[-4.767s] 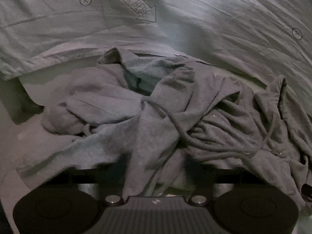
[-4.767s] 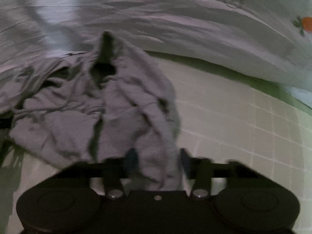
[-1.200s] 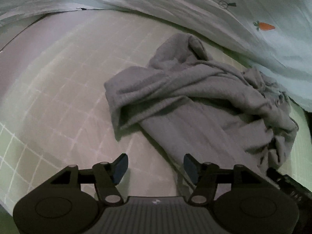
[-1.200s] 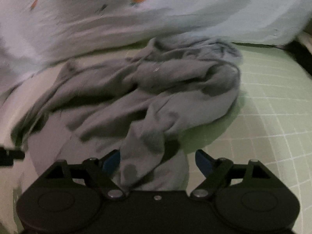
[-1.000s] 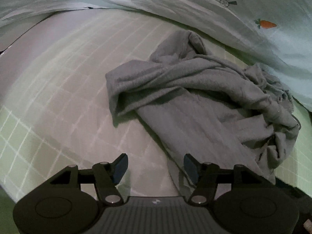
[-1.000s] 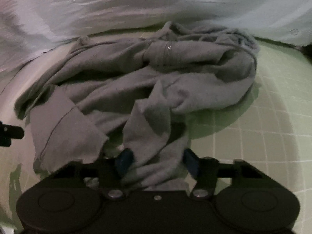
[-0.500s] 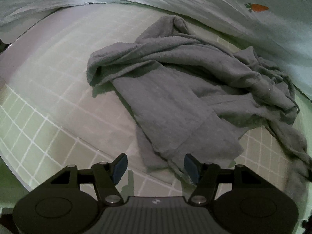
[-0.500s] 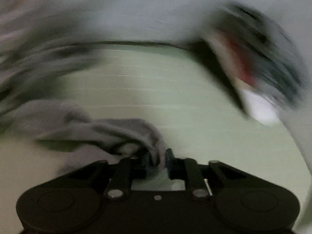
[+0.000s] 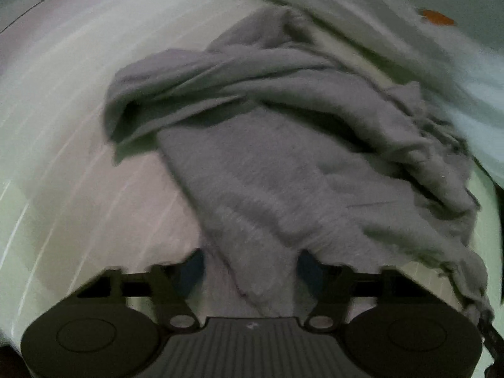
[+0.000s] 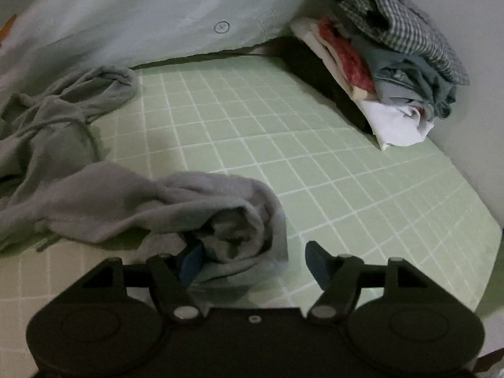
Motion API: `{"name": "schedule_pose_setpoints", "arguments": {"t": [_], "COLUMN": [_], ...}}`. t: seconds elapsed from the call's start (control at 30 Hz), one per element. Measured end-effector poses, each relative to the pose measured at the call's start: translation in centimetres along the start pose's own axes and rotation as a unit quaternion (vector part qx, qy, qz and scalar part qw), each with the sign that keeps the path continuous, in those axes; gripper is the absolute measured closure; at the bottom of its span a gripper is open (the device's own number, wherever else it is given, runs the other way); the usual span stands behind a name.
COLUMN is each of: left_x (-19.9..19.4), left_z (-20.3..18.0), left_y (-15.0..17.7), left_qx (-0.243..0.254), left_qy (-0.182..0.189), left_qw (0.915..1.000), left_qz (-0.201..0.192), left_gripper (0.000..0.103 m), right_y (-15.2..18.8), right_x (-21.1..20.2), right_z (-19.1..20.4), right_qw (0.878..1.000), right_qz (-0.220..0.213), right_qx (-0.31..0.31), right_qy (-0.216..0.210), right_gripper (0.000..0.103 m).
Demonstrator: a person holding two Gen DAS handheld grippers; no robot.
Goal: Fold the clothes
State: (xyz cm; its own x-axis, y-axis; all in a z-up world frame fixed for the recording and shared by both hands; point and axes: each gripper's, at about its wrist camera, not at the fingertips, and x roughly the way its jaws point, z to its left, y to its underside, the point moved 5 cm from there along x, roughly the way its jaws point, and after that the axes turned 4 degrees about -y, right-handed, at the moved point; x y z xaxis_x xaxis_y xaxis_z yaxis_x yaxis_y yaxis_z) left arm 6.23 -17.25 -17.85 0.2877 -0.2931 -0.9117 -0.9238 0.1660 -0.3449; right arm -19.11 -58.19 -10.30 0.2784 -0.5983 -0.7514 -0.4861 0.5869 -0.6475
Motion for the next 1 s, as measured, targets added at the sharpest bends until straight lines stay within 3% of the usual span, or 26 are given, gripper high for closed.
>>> {"name": "schedule_pose_setpoints", "arguments": {"t": [0.03,0.1,0.2,0.27,0.4,0.5,0.6,0.67,0.73,0.77,0.8,0.83,0.87,1.0], "left_x": [0.0,-0.6,-2.5,-4.0,-5.9,-7.5,-10.7,-12.7,-13.2,-13.0,-12.4,-11.4,-10.1,-5.0], "left_z": [0.4,1.3,2.9,4.5,9.8,13.8,16.7,18.2,18.9,19.0,19.0,18.8,18.5,17.9], "left_y": [-0.4,-1.3,-3.2,-5.4,-11.7,-18.2,-24.6,-27.6,-28.9,-29.1,-28.9,-28.2,-27.3,-22.4], "left_qx": [0.004,0.003,0.019,0.035,0.029,0.011,-0.006,-0.034,-0.056,-0.061,-0.057,-0.049,-0.044,-0.034], "left_qy": [0.0,0.012,0.018,-0.001,-0.024,-0.052,-0.074,-0.067,-0.066,-0.071,-0.081,-0.092,-0.098,-0.061], "left_qw": [1.0,0.9998,0.9987,0.996,0.9897,0.9808,0.962,0.9488,0.9417,0.9401,0.9418,0.9456,0.9512,0.9794], "left_qz": [-0.002,-0.014,-0.045,-0.082,-0.138,-0.188,-0.263,-0.307,-0.325,-0.328,-0.321,-0.308,-0.289,-0.19], "left_gripper": [0.087,0.093,0.098,0.098,0.098,0.098,0.098,0.095,0.09,0.072,0.064,0.047,0.038,0.037], "right_y": [0.3,0.9,1.8,2.4,3.1,3.2,2.8,2.5,2.2,2.0,2.0,1.9,1.8,1.5], "right_x": [-0.4,-1.2,-2.0,-2.4,-2.6,-2.6,-2.9,-3.2,-3.4,-3.5,-3.6,-3.7,-3.8,-4.3], "right_z": [0.2,0.6,1.2,1.7,3.3,4.7,6.3,7.5,8.9,9.8,10.6,11.3,12.1,15.1], "right_qw": [1.0,1.0,0.999,0.998,0.995,0.994,0.995,0.995,0.996,0.997,0.998,0.998,0.998,0.997], "right_qz": [0.0,0.0,0.005,0.009,0.02,0.019,0.013,0.011,0.011,0.012,0.014,0.017,0.019,0.035], "right_qx": [0.005,0.016,0.035,0.047,0.068,0.079,0.079,0.083,0.079,0.071,0.067,0.062,0.059,0.039], "right_qy": [0.006,0.019,0.038,0.051,0.067,0.074,0.065,0.048,0.036,0.025,0.014,0.002,-0.008,-0.055], "right_gripper": [0.029,0.029,0.029,0.029,0.029,0.029,0.028,0.026,0.02,0.02,0.02,0.02,0.019,0.018]}}
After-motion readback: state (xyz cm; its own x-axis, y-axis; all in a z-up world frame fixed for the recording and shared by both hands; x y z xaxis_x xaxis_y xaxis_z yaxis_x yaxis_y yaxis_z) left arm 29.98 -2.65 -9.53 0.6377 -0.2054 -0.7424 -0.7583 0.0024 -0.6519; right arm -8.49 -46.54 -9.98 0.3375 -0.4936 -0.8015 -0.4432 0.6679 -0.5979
